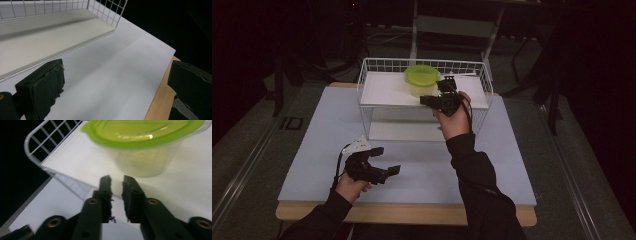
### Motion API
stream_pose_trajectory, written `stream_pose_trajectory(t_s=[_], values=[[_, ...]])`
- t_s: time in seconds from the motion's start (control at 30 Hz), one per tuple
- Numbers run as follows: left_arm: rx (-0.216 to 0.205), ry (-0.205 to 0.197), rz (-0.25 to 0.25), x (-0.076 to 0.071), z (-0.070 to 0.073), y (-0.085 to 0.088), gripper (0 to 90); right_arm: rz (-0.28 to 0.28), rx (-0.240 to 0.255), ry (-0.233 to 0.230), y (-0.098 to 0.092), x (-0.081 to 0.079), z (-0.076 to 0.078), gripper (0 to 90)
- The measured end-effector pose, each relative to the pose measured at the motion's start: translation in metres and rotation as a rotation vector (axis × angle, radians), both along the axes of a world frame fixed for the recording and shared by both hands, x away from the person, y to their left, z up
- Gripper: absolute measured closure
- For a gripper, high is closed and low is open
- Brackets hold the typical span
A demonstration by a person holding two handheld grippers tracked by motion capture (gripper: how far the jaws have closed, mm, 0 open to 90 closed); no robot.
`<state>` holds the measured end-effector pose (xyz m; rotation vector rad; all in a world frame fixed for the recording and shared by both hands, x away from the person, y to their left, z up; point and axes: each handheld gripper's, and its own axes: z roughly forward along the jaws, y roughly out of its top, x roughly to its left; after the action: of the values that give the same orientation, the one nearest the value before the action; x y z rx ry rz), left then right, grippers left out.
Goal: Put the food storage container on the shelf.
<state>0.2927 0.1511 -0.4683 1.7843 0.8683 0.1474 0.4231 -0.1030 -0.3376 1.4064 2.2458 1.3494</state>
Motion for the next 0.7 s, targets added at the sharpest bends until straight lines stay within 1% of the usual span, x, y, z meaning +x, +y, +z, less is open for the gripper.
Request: stream_pose_trajectory(t_s=[0.07, 0.1, 0.13, 0.17, 0.2, 0.23, 0.27, 0.3, 0.33, 0.4, 0.43, 0.5, 0.53, 0.57, 0.6, 0.63, 0.7], values=[[-0.008, 0.005, -0.003, -0.001, 0.0, 0.0, 2.0, 0.023, -0.008, -0.009, -0.001, -0.008, -0.001, 67.6], [-0.013, 0.001, -0.007, -0.001, 0.0, 0.0, 1.9, 0.031, -0.025, -0.017, -0.001, -0.012, -0.002, 64.5], [-0.013, 0.001, -0.007, -0.001, 0.0, 0.0, 1.9, 0.031, -0.025, -0.017, -0.001, -0.012, -0.002, 64.5], [-0.015, -0.003, -0.009, -0.002, 0.001, 0.0, 1.9, 0.043, -0.035, -0.029, -0.001, -0.017, -0.004, 61.7], [-0.017, -0.007, -0.016, -0.003, 0.001, -0.001, 1.9, 0.069, -0.037, -0.039, -0.002, -0.025, -0.01, 54.0], [-0.017, -0.008, -0.022, -0.004, 0.001, -0.001, 2.0, 0.081, -0.049, -0.048, -0.002, -0.03, -0.013, 52.2], [-0.015, -0.009, -0.022, -0.005, 0.001, -0.001, 2.0, 0.09, -0.062, -0.059, -0.002, -0.034, -0.016, 48.0], [-0.018, -0.008, -0.026, -0.006, 0.001, -0.002, 2.0, 0.101, -0.064, -0.065, -0.003, -0.038, -0.019, 44.5], [-0.022, -0.01, -0.031, -0.006, 0.0, -0.002, 1.9, 0.108, -0.054, -0.075, -0.005, -0.042, -0.023, 41.3], [-0.009, -0.018, -0.04, -0.008, 0.0, -0.004, 1.9, 0.124, -0.033, -0.074, -0.008, -0.05, -0.029, 34.9], [-0.011, -0.024, -0.048, -0.008, -0.001, -0.004, 2.0, 0.137, -0.028, -0.08, -0.01, -0.053, -0.032, 32.0], [-0.003, -0.034, -0.059, -0.01, -0.001, -0.006, 2.0, 0.169, -0.028, -0.086, -0.014, -0.059, -0.038, 27.1], [-0.003, -0.04, -0.065, -0.01, -0.001, -0.007, 2.0, 0.172, -0.029, -0.095, -0.017, -0.062, -0.04, 24.8], [0.006, -0.044, -0.069, -0.011, -0.002, -0.008, 2.0, 0.172, -0.037, -0.101, -0.019, -0.065, -0.042, 23.4], [0.006, -0.044, -0.069, -0.011, -0.002, -0.008, 1.9, 0.172, -0.037, -0.101, -0.019, -0.065, -0.042, 23.4], [0.017, -0.043, -0.072, -0.012, -0.002, -0.009, 2.0, 0.17, -0.029, -0.117, -0.025, -0.071, -0.047, 21.9], [0.016, -0.041, -0.075, -0.012, -0.003, -0.01, 1.9, 0.173, -0.03, -0.123, -0.028, -0.074, -0.05, 19.7]])
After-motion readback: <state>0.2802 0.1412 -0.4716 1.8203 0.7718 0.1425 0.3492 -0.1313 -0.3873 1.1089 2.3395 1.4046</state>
